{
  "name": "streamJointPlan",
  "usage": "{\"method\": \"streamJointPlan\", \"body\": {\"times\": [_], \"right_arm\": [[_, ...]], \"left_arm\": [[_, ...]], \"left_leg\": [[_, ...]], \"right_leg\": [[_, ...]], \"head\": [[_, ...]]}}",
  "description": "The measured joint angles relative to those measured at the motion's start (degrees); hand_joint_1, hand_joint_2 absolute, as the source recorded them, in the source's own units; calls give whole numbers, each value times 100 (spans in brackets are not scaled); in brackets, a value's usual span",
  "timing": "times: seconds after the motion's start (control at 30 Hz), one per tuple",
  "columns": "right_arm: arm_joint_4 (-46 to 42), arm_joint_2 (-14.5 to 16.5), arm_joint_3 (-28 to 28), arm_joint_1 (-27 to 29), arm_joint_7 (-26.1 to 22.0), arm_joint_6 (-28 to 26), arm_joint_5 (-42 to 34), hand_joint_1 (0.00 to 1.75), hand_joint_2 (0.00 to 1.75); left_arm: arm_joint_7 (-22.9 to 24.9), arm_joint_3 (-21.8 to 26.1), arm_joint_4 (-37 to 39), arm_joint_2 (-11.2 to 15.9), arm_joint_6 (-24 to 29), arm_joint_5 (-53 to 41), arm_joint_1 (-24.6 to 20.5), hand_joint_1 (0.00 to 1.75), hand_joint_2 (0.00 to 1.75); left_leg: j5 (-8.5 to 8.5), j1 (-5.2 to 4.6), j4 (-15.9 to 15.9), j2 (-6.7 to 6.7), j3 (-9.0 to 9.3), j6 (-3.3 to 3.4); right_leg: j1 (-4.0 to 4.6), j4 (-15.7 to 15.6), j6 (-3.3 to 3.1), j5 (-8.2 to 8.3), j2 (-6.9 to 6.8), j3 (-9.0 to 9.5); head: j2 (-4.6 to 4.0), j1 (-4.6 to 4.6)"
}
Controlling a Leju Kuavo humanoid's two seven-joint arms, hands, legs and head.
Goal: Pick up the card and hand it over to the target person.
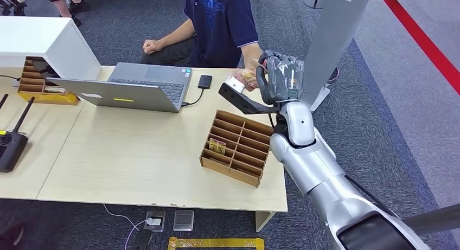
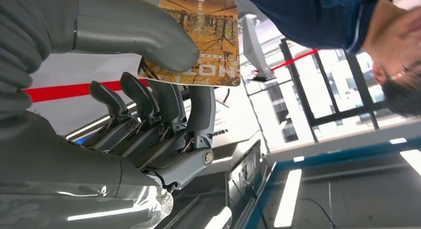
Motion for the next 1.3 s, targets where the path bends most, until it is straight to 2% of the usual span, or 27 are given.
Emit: {"method": "streamJointPlan", "body": {"times": [0.3, 0.33, 0.37, 0.47, 0.5, 0.67, 0.93, 1.1, 1.2, 1.3], "right_arm": [[136, 105, 57, 10, -28, 17, 105, 144, 175], [141, 111, 70, 8, -26, 32, 120, 142, 175], [147, 124, 83, 9, -33, 59, 132, 132, 175], [173, 166, 113, 34, -40, 142, 157, 29, 175], [182, 177, 116, 45, -35, 154, 158, 2, 175], [153, 183, -57, 118, -59, 70, -42, 0, 175], [-23, 191, -541, 251, -430, -101, -740, 0, 175], [-429, 271, -1168, 536, -1533, -363, -2148, 0, 175], [-516, 277, -1207, 628, -1781, -423, -2465, 0, 175], [-1016, 232, -1132, 1207, -2824, -409, -4123, 0, 175]], "left_arm": [[51, 48, -10, 15, 72, 44, 0, 0, 0], [50, 52, -13, 16, 77, 47, 0, 0, 0], [48, 56, -17, 18, 82, 50, 0, 0, 0], [44, 61, -28, 23, 93, 51, 1, 0, 0], [47, 61, -29, 24, 95, 51, 1, 0, 0], [64, 53, -30, 21, 94, 39, -1, 0, 0], [79, 50, -23, 10, 79, 27, -2, 0, 0], [120, 70, -9, -10, 97, 30, -3, 0, 0], [140, 73, -10, -14, 101, 28, -3, 0, 0], [182, 109, -6, -26, 114, 25, 1, 0, 0]], "left_leg": [[-1, -1, 1, 1, -2, 1], [-1, -1, 0, 0, 0, 1], [-1, -1, 0, -1, -1, 0], [-1, -1, 2, 0, -4, 0], [0, -1, 0, 0, -1, 0], [0, 0, 2, -2, -5, 1], [-1, 0, 3, -4, -7, 1], [-1, 1, 5, -3, -10, 0], [-1, 1, 4, -3, -9, 0], [-1, 2, -1, -5, -3, 1]], "right_leg": [[0, 1, 1, -1, 2, -2], [-1, 0, 1, -1, 2, 0], [-1, 1, 1, -2, 1, -1], [0, 3, 0, -2, 0, -4], [-1, 2, 0, -1, 2, -2], [0, 2, 1, -1, -1, -4], [1, 2, 1, -2, -5, -5], [2, 4, -1, -2, -6, -8], [2, 3, 0, -2, -5, -7], [3, -4, 0, -2, -7, 0]], "head": [[0, 0], [0, 0], [0, 0], [0, 0], [0, 0], [0, 0], [0, 0], [0, 0], [0, 0], [0, 0]]}}
